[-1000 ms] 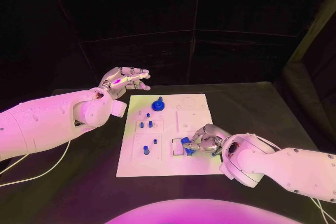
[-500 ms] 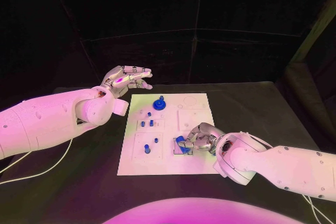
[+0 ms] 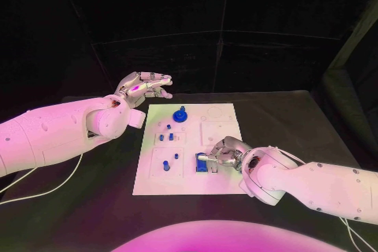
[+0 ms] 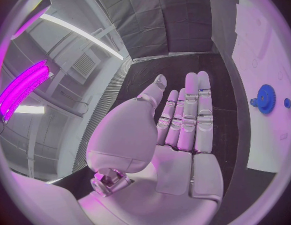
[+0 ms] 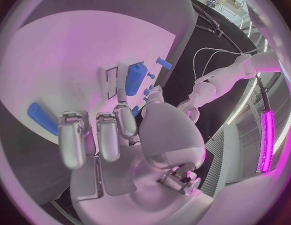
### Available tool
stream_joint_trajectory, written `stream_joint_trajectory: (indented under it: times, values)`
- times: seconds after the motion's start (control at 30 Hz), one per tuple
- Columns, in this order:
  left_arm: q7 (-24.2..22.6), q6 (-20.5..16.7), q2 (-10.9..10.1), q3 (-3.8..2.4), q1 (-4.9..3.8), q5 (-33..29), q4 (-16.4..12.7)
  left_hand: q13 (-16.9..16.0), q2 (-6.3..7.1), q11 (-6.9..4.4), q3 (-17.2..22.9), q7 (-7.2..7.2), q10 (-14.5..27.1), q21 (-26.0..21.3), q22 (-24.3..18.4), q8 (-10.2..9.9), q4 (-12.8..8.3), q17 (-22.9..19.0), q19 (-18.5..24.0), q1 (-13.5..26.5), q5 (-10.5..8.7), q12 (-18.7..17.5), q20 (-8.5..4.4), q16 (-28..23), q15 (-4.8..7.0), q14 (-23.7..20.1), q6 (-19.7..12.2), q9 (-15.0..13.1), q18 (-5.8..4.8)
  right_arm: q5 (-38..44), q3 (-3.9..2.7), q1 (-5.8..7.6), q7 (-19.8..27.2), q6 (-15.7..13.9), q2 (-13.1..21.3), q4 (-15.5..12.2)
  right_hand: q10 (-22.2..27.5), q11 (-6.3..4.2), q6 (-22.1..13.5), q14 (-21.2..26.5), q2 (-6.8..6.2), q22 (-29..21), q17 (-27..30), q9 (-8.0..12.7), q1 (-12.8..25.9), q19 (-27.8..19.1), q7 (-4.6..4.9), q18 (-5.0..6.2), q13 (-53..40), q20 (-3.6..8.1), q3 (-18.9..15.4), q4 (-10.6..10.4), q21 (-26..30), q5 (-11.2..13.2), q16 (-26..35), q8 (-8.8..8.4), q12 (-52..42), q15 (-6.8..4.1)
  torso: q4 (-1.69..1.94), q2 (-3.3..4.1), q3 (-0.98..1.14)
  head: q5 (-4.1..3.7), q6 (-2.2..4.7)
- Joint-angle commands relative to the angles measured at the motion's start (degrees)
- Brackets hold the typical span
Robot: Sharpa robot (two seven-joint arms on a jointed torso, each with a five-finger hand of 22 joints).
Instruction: Assemble the parts on the task board
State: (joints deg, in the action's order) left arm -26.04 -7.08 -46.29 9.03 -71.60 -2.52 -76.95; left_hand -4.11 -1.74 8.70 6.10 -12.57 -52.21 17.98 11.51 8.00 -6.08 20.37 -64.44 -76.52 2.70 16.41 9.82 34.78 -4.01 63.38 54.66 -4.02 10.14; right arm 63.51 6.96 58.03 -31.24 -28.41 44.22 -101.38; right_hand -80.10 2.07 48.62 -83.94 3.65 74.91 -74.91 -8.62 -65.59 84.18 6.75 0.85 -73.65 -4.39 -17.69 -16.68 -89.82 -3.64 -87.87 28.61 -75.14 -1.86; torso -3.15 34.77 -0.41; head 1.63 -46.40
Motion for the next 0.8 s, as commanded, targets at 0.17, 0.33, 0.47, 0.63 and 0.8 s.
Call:
stream_joint_trajectory:
  times: [0.17,0.33,0.47,0.63,0.8]
  values:
    - [-0.4,0.6,0.0,-0.06,-0.08,-0.2,0.0,0.0,-0.52,0.08,-0.2,0.18,0.4,-0.3,-0.1,0.4,0.0,0.0,-0.5,0.0,0.13,0.2,-0.01,-0.1,-0.18,-0.2,-0.2,0.0,0.22,2.7,-0.04,0.09,0.3,-0.6,0.1,-0.2,1.0,0.13,-0.8,-5.0,-0.48,15.1,-10.4,0.1,1.9,5.8,0.05,-0.85,0.9,0.03,-0.7,-0.1,-0.2,0.6,0.3,-0.36,1.1,0.01,-0.08,-0.05,0.03,0.13,-0.05]
    - [-0.4,0.6,0.0,-0.06,-0.08,-0.2,0.0,0.0,-0.52,0.08,-0.2,0.18,0.4,-0.3,-0.1,0.4,0.0,0.0,-0.5,0.0,0.13,0.2,-0.01,-0.1,-0.18,-0.2,-0.2,0.0,0.22,3.0,-0.04,0.09,2.2,0.4,0.5,-1.1,0.9,0.18,-0.9,-5.0,0.54,15.1,-10.4,0.1,-1.0,5.8,0.10,-0.85,0.7,-0.10,0.5,1.3,-0.2,-3.5,0.4,-0.18,1.1,0.11,-0.10,-0.05,0.05,0.11,0.02]
    - [-0.4,0.6,0.0,-0.06,-0.08,-0.2,0.0,0.0,-0.52,0.08,-0.2,0.18,0.4,-0.3,-0.1,0.4,0.0,0.0,-0.5,0.0,0.13,0.2,-0.01,-0.1,-0.18,-0.2,-0.2,0.0,0.22,3.9,-0.04,0.08,2.9,1.4,0.7,-1.5,0.8,0.09,-0.7,-5.0,0.13,15.1,-10.4,0.0,-6.5,5.8,0.01,-0.85,0.6,-0.06,1.5,4.9,-0.2,-5.8,0.4,0.21,1.1,0.02,-0.11,-0.05,0.05,0.09,0.00]
    - [-0.4,0.6,0.0,-0.05,-0.08,-0.2,0.1,0.0,-0.52,0.08,-0.2,0.18,0.4,-0.3,-0.1,0.4,0.0,0.0,-0.5,0.0,0.13,0.2,-0.01,-0.1,-0.18,-0.2,-0.2,0.0,0.22,5.3,-0.04,0.08,3.3,2.2,1.1,-1.8,0.7,-0.08,-0.2,-4.9,0.05,15.1,-10.2,-0.1,-10.5,5.8,-0.15,-0.85,0.4,0.08,2.5,8.1,-0.2,-6.2,0.5,0.81,1.2,-0.13,-0.11,-0.06,0.07,0.05,0.12]
    - [-0.4,0.6,0.1,-0.05,-0.08,-0.2,0.1,0.0,-0.52,0.08,-0.2,0.18,0.4,-0.3,-0.1,0.4,0.0,0.0,-0.5,0.0,0.13,0.2,-0.01,-0.1,-0.18,-0.2,-0.2,0.0,0.22,7.3,-0.04,0.08,3.6,3.1,1.2,-2.1,0.6,-0.36,1.0,-4.9,-0.19,15.1,-10.2,-0.5,-12.2,5.8,-0.48,-0.85,0.2,0.23,3.0,9.8,-0.2,-5.7,0.6,1.93,1.1,-0.34,-0.09,0.02,0.05,-0.01,0.13]
